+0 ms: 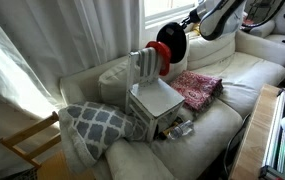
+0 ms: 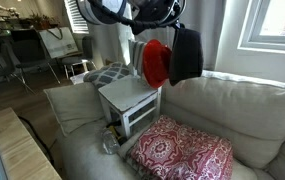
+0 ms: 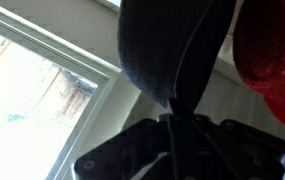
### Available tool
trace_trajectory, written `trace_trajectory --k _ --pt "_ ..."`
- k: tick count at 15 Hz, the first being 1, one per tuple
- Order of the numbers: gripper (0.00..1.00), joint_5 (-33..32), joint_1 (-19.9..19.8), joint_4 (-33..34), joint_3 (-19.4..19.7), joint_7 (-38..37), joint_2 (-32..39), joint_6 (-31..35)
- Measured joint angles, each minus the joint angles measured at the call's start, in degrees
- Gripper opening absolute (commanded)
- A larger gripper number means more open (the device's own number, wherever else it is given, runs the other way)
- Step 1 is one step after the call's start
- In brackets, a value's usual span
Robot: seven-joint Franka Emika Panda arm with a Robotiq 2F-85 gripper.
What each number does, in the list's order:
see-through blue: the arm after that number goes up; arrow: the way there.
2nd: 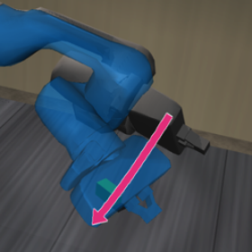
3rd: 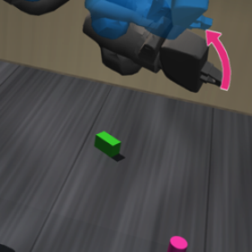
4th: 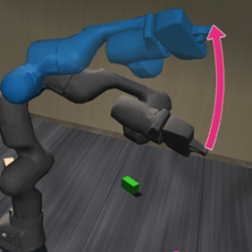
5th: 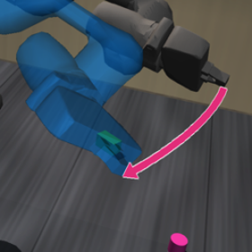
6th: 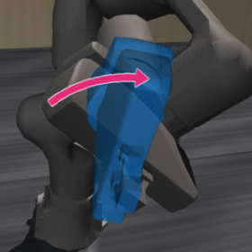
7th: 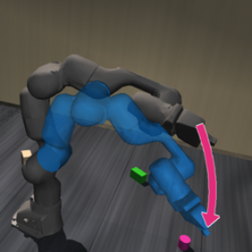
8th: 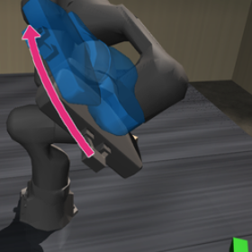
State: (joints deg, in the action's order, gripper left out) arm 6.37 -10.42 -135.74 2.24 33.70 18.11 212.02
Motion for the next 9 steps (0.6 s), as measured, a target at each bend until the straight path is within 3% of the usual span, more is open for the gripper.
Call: trace_trajectory --k 4,9 --pt "0.01 14.5 5.9 0.0 5.1 10.4 0.3 0.0" --pt "0.01 26.2 10.3 0.0 8.7 19.4 1.8 -0.4"
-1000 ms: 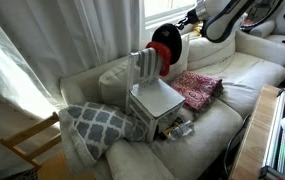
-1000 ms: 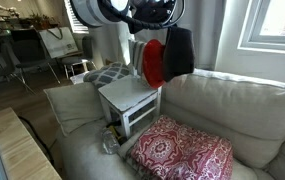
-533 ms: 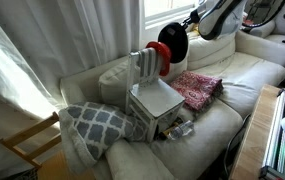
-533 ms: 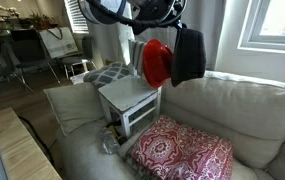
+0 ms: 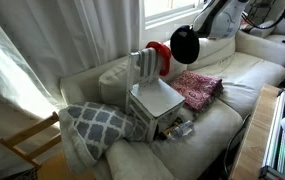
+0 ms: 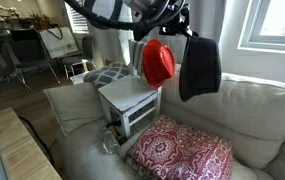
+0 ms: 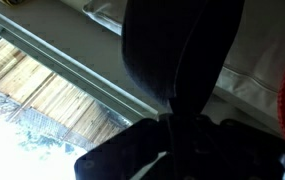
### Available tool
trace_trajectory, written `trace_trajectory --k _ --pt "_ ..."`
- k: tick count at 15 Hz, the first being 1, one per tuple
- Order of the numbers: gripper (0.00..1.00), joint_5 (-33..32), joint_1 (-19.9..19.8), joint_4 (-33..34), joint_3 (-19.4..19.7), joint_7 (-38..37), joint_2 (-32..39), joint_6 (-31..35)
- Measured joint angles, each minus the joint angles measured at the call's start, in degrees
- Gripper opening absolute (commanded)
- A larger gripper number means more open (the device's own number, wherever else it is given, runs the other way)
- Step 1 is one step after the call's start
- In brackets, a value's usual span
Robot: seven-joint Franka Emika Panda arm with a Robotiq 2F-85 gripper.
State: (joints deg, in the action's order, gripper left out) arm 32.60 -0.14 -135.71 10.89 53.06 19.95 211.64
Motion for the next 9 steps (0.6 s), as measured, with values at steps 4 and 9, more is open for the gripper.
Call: trace_trajectory --k 4,9 --pt "0.01 2.1 0.2 -0.1 2.1 2.9 2.0 -2.6" --pt "0.01 4.0 0.9 -3.4 2.3 4.4 1.8 -7.2"
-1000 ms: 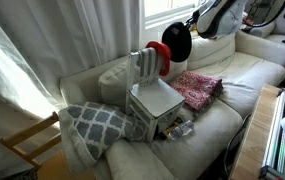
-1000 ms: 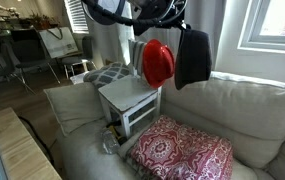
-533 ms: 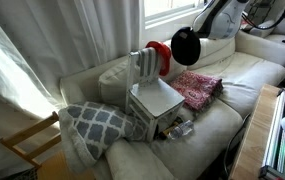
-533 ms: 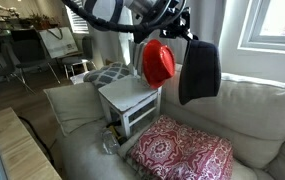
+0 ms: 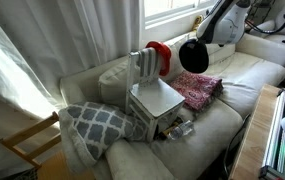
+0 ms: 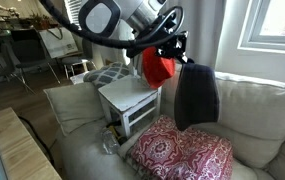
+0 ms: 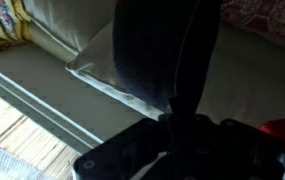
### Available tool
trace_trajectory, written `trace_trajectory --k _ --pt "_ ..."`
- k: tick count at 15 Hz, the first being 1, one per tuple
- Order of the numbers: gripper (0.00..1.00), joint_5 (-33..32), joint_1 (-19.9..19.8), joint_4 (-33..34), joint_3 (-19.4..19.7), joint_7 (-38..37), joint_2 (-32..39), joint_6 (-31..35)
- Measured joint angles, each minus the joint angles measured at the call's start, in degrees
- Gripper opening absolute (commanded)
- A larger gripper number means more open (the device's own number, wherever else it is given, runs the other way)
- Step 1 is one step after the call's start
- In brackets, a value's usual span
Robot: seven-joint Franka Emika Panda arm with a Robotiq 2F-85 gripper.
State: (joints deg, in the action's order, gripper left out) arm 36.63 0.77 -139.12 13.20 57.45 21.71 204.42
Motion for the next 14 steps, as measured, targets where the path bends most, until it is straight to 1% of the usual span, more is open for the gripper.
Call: trace_trajectory --k 3,7,9,10,14 --pt "0.01 1.0 0.3 -3.0 -2.6 -2.7 -1.9 -5.4" --pt "0.01 1.8 0.1 -6.9 -7.9 -9.3 -7.0 -13.0" --pt "0.01 -1.9 0.4 -8.8 -9.3 -17.5 -9.6 -15.0" --pt "0.01 -1.8 0.1 -9.5 -10.8 -20.0 -10.9 -15.9" --pt "0.01 2.5 -1.0 -10.7 -19.5 -24.7 -16.0 -18.7"
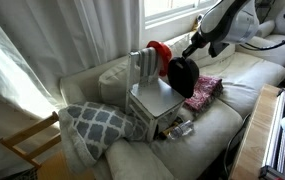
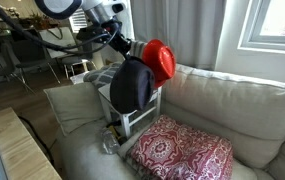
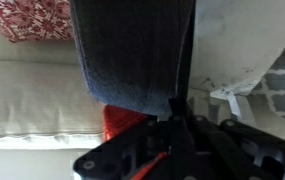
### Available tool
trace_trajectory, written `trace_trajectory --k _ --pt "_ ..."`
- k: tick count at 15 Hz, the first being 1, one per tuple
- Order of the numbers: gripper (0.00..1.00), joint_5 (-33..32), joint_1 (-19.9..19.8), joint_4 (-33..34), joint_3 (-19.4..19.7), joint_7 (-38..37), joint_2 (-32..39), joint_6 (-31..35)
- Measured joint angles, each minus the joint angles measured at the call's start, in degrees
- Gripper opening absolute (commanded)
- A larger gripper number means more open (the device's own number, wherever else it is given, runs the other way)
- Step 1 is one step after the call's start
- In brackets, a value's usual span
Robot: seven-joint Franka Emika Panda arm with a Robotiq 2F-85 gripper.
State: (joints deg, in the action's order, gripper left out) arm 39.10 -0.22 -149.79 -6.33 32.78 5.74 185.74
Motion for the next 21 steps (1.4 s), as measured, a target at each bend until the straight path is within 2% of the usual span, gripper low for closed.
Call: trace_trajectory --k 5,11,14,18,21 --pt "0.01 6.6 0.1 0.6 -9.1 -1.1 -0.6 -0.8" --pt "0.01 11.1 -1.8 2.9 -16.2 0.2 4.2 -2.2" --pt "0.01 12.0 -4.6 4.7 -19.7 1.9 7.7 -2.6" --pt "0.01 14.8 -11.3 8.0 -26.5 6.7 11.9 -6.6" --pt "0.01 17.5 -16.0 9.9 -31.1 11.8 15.3 -7.3"
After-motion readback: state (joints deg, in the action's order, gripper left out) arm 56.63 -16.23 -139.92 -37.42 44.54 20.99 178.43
